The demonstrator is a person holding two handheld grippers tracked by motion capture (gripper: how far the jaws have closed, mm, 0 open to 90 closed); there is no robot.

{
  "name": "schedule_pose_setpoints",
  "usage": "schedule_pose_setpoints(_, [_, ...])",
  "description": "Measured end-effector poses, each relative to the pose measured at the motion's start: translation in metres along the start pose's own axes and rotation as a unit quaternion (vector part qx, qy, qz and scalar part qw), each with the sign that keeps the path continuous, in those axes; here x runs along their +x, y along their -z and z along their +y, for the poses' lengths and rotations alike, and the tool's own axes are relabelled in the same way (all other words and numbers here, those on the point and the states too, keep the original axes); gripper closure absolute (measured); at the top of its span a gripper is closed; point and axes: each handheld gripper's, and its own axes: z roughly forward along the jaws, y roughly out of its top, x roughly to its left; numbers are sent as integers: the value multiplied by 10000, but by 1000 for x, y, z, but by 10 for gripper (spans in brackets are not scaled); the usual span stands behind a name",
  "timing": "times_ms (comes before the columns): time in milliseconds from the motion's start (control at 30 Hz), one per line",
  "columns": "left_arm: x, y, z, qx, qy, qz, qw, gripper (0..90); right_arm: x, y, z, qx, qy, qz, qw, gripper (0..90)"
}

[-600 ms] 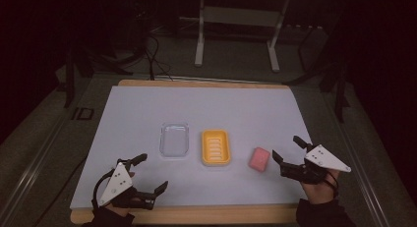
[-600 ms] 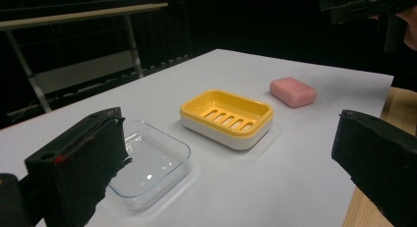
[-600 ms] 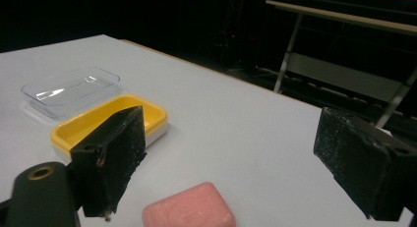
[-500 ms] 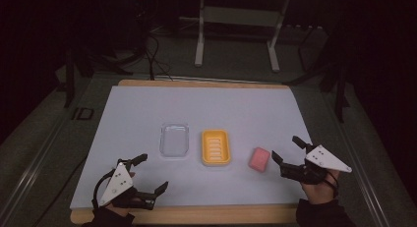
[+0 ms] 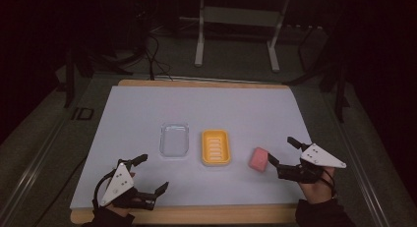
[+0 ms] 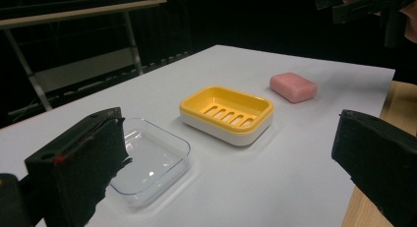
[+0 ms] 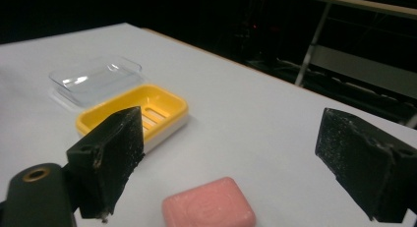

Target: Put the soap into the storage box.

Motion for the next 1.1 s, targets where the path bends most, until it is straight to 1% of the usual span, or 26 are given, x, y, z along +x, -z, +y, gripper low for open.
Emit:
schedule_pose_setpoints(33, [0,0,0,5,-4,-5,10000,6,0,-1,0,75,13,-34,10000,113])
schedule_pose_setpoints(67, [0,0,0,5,-7,-6,10000,6,0,-2,0,96,32,-80,9999,113])
schedule_pose_setpoints(133, [-1,0,0,7,-20,-5,10000,6,-2,-3,0,177,-32,-73,9998,113])
schedule_pose_setpoints(167, [-1,0,0,17,-19,-4,10000,7,-2,-4,1,173,1,-154,9997,113])
schedule_pose_setpoints(200, [-2,-1,0,32,-15,-1,10000,7,-3,-4,1,163,-19,-169,9997,113])
schedule_pose_setpoints(233, [-2,-1,0,38,-17,-11,10000,7,-3,-4,2,228,-71,-182,9995,113])
schedule_pose_setpoints(267, [-2,-1,0,38,-17,-11,10000,6,-3,-4,2,228,-71,-182,9995,113])
schedule_pose_setpoints(333, [-2,-1,0,43,-29,-23,10000,7,-5,-7,3,485,-218,-187,9984,113])
schedule_pose_setpoints(367, [-3,-1,0,38,-34,-18,10000,7,-5,-8,3,543,-244,-248,9979,113])
schedule_pose_setpoints(433, [-3,-1,0,50,-44,-1,10000,7,-6,-9,5,764,-411,-282,9958,112])
schedule_pose_setpoints(500, [-3,0,0,54,-54,18,10000,7,-8,-9,6,862,-454,-351,9946,112])
schedule_pose_setpoints(533, [-3,0,0,49,-57,24,10000,6,-10,-10,7,902,-510,-325,9941,113])
schedule_pose_setpoints(567, [-3,0,0,53,-43,13,10000,6,-12,-10,7,928,-646,-225,9933,113])
schedule_pose_setpoints(600, [-3,0,0,58,-41,13,10000,6,-14,-9,8,983,-744,-230,9921,113])
schedule_pose_setpoints(700, [-3,0,0,58,-55,10,10000,6,-15,-8,10,1031,-717,-416,9912,112])
schedule_pose_setpoints(800, [-4,0,0,57,-56,14,10000,6,-16,-8,10,1053,-754,-420,9907,112])
schedule_pose_setpoints(833, [-4,0,0,55,-55,17,10000,6,-17,-7,13,1086,-801,-473,9897,112])
schedule_pose_setpoints(867, [-3,0,0,59,-47,14,10000,6,-18,-7,15,1266,-1080,-335,9855,112])
schedule_pose_setpoints(900, [-3,0,0,59,-43,18,10000,6,-19,-7,16,1214,-1127,-343,9856,113])
schedule_pose_setpoints(933, [-3,0,0,60,-45,24,10000,7,-19,-7,17,1280,-1115,-434,9845,114])
schedule_pose_setpoints(967, [-3,0,0,61,-42,22,10000,6,-20,-7,18,1455,-1122,-552,9814,117])
schedule_pose_setpoints(1000, [-3,0,0,62,-44,25,10000,6,-20,-7,18,1499,-1124,-594,9805,133])
schedule_pose_setpoints(1033, [-4,0,0,63,-51,23,10000,6,-20,-7,19,1586,-1166,-682,9781,133])
schedule_pose_setpoints(1067, [-4,0,0,65,-47,22,10000,6,-21,-7,20,1630,-1247,-688,9763,133])
schedule_pose_setpoints(1100, [-4,0,0,73,-47,23,10000,6,-22,-6,20,1618,-1313,-670,9758,134])
